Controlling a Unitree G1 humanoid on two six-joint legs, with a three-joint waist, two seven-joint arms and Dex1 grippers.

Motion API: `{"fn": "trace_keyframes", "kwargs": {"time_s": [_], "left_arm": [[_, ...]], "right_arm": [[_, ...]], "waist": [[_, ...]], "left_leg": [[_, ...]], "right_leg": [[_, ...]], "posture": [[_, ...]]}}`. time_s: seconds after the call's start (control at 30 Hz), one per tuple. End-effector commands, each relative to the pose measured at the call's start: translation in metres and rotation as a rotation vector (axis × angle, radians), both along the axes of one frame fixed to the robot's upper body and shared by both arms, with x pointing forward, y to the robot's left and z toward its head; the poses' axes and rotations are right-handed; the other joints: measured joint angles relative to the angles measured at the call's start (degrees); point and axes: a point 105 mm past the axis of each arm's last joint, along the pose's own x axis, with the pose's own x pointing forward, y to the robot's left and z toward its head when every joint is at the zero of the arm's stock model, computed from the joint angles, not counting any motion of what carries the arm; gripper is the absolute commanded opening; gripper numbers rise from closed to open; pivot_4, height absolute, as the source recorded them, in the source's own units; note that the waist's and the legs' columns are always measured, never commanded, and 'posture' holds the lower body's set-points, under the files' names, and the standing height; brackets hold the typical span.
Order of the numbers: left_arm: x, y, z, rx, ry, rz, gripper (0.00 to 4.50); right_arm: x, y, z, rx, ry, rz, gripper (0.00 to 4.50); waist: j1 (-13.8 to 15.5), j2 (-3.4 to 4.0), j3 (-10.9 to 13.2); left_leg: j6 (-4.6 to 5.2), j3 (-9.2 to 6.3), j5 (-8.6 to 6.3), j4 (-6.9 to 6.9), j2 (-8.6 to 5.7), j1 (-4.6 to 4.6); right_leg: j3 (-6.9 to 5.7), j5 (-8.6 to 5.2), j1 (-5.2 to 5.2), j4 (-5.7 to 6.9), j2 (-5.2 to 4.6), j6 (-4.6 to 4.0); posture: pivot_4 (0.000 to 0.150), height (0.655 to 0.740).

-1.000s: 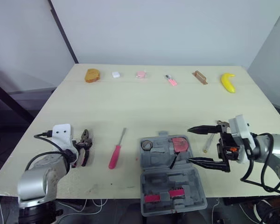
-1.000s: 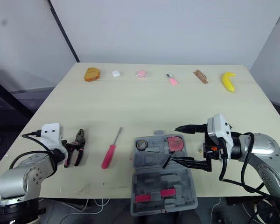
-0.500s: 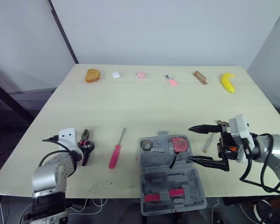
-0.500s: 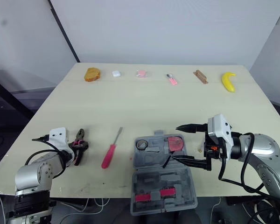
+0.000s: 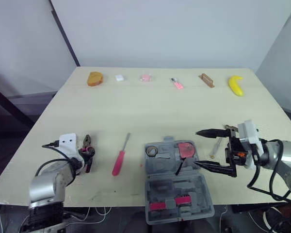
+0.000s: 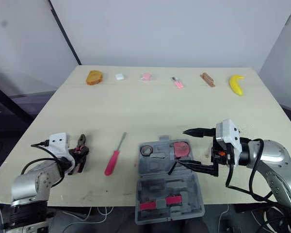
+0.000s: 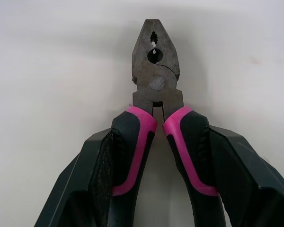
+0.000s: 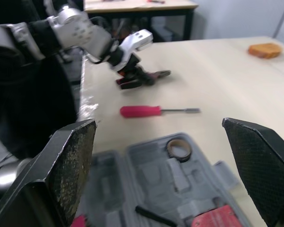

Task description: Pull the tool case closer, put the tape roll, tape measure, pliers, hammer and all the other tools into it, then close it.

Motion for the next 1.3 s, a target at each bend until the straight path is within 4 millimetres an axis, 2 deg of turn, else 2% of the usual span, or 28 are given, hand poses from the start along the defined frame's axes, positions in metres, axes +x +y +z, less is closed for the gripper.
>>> {"fn": "trace_keyframes", "kwargs": {"time_s": [0.03, 0.1, 0.13, 0.17, 0.27, 0.37, 0.43, 0.57, 0.7, 0.83, 1.1, 1.2, 1.3], "left_arm": [[0.007, -0.031, 0.069, 0.096, -0.205, -0.395, 2.43], [0.002, -0.046, 0.087, 0.184, -0.22, -0.624, 2.43], [0.001, -0.05, 0.09, 0.231, -0.214, -0.699, 2.43], [-0.005, -0.059, 0.09, 0.301, -0.187, -0.848, 2.43], [-0.014, -0.088, 0.097, 0.317, -0.162, -1.125, 2.43], [-0.019, -0.108, 0.092, 0.362, -0.112, -1.298, 2.43], [-0.019, -0.122, 0.091, 0.374, -0.102, -1.383, 2.43], [-0.013, -0.147, 0.091, 0.379, -0.12, -1.47, 2.43], [-0.009, -0.167, 0.087, 0.424, -0.132, -1.554, 2.43], [-0.008, -0.17, 0.078, 0.473, -0.123, -1.595, 2.43], [-0.009, -0.174, 0.081, 0.484, -0.13, -1.647, 2.42], [-0.009, -0.173, 0.08, 0.49, -0.127, -1.659, 2.42], [-0.006, -0.173, 0.081, 0.493, -0.132, -1.662, 2.42]], "right_arm": [[0.003, 0.009, 0.001, -0.045, -0.03, -0.034, 4.5], [0.009, 0.012, -0.004, -0.098, -0.035, -0.069, 4.5], [0.011, 0.013, -0.006, -0.118, -0.034, -0.082, 4.5], [0.016, 0.013, -0.01, -0.156, -0.013, -0.098, 4.5], [0.037, 0.016, -0.024, -0.286, 0.054, -0.155, 4.5], [0.055, 0.037, -0.018, -0.287, 0.076, -0.142, 4.5], [0.059, 0.054, -0.016, -0.313, 0.061, -0.099, 4.5], [0.058, 0.078, -0.025, -0.431, 0.061, -0.001, 4.5], [0.057, 0.102, -0.027, -0.478, 0.046, 0.06, 4.5], [0.053, 0.113, -0.026, -0.478, 0.039, 0.085, 4.5], [0.056, 0.121, -0.034, -0.498, 0.073, 0.062, 4.5], [0.058, 0.121, -0.035, -0.497, 0.083, 0.05, 3.64], [0.059, 0.119, -0.038, -0.514, 0.097, 0.035, 2.17]], "waist": [[0.13, -0.03, 0.03], [0.14, -0.11, 0.08], [0.2, -0.05, 0.1], [0.21, 0.13, 0.13], [0.08, 0.25, 0.16], [-0.2, 0.24, 0.23], [-0.55, 0.22, 0.25], [-0.89, 0.25, 0.3], [-1.53, 0.23, 0.31], [-1.57, 0.24, 0.31], [-1.5, 0.24, 0.31], [-1.51, 0.24, 0.31], [-1.53, 0.24, 0.31]], "left_leg": [[-0.03, -0.05, 0.02, 0.0, -0.02, -0.03], [-0.13, -0.18, 0.07, -0.01, -0.05, -0.13], [-0.16, -0.22, 0.09, -0.02, -0.05, -0.23], [-0.18, -0.24, 0.1, -0.01, -0.1, -0.36], [-0.16, -0.09, 0.13, -0.02, -0.34, -0.65], [-0.13, 0.0, 0.13, 0.04, -0.42, -0.83], [-0.12, 0.01, 0.13, 0.03, -0.43, -0.85], [-0.11, -0.08, 0.12, 0.03, -0.41, -1.01], [-0.09, -0.08, 0.11, 0.07, -0.43, -1.01], [-0.09, -0.14, 0.11, 0.09, -0.42, -0.99], [-0.1, -0.2, 0.12, 0.14, -0.42, -0.99], [-0.1, -0.2, 0.12, 0.15, -0.42, -0.99], [-0.1, -0.2, 0.12, 0.16, -0.43, -0.99]], "right_leg": [[0.0, 0.0, 0.0, -0.04, -0.07, 0.0], [-0.01, -0.02, -0.05, -0.06, -0.12, -0.08], [-0.05, -0.07, -0.14, -0.1, -0.13, -0.25], [-0.06, -0.07, -0.23, -0.13, -0.2, -0.29], [-0.05, -0.06, -0.58, -0.1, -0.39, -0.27], [-0.07, 0.0, -0.72, -0.03, -0.21, -0.14], [-0.04, 0.07, -0.74, -0.03, 0.13, -0.01], [-0.17, 0.05, -0.86, -0.02, 0.35, 0.0], [-0.09, 0.05, -0.86, 0.03, 0.34, 0.03], [-0.1, 0.04, -0.88, 0.1, 0.39, 0.03], [-0.12, 0.04, -0.88, 0.16, 0.4, 0.03], [-0.12, 0.04, -0.88, 0.18, 0.4, 0.03], [-0.12, 0.04, -0.88, 0.19, 0.41, 0.03]], "posture": [[0.15, 0.74], [0.15, 0.74], [0.15, 0.74], [0.15, 0.74], [0.15, 0.74], [0.15, 0.74], [0.15, 0.74], [0.15, 0.74], [0.15, 0.74], [0.15, 0.74], [0.15, 0.74], [0.15, 0.74], [0.15, 0.74]]}}
